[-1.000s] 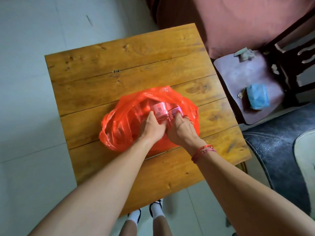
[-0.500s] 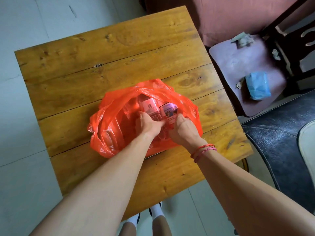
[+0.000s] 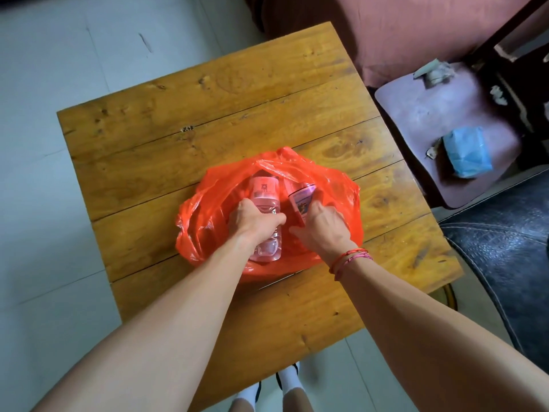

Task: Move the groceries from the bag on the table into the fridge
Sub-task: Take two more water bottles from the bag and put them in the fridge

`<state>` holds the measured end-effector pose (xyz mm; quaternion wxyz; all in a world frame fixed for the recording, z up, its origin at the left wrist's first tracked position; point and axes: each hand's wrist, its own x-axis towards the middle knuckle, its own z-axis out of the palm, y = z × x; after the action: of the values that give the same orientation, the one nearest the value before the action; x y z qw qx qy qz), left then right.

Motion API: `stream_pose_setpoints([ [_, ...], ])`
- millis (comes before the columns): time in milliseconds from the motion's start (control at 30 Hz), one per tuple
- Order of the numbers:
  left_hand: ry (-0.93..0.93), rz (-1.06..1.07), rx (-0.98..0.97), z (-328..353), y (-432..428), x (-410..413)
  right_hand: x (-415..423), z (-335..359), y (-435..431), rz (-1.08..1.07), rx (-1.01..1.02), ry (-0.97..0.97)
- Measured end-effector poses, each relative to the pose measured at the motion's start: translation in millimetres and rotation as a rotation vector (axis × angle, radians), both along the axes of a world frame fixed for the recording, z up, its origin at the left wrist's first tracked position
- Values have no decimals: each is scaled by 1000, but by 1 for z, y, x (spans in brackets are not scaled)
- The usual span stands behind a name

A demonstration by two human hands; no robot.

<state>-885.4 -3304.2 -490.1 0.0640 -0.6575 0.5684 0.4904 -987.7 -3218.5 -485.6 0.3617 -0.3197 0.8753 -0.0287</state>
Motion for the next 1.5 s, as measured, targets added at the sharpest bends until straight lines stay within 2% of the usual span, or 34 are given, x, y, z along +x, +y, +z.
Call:
stream_pose_setpoints([
  [167,48,-7,36,3,-9,10,-3,4,-8,23,-1,-17],
  [400,51,16,62,45,-10,17,1,48,-22,-138,-46,-164],
  [533,56,13,73,76,-7,28,2,86,-22,-252,-49,-294],
  [667,105,31,76,110,-4,46,8,127,-11,-445,-80,-523],
  [833,182,65,105,157,4,67,20,174,9,-534,-103,-708],
  [967,268,89,124,203,10,86,27,218,31,-557,-203,-826],
  [1100,425,82,102,243,6,102,31,260,48,-481,-372,-901],
  [1300,741,29,-53,344,8,116,33,335,46,-375,-645,-861],
  [1500,919,-84,-172,422,-2,124,37,420,39,-198,-867,-780],
])
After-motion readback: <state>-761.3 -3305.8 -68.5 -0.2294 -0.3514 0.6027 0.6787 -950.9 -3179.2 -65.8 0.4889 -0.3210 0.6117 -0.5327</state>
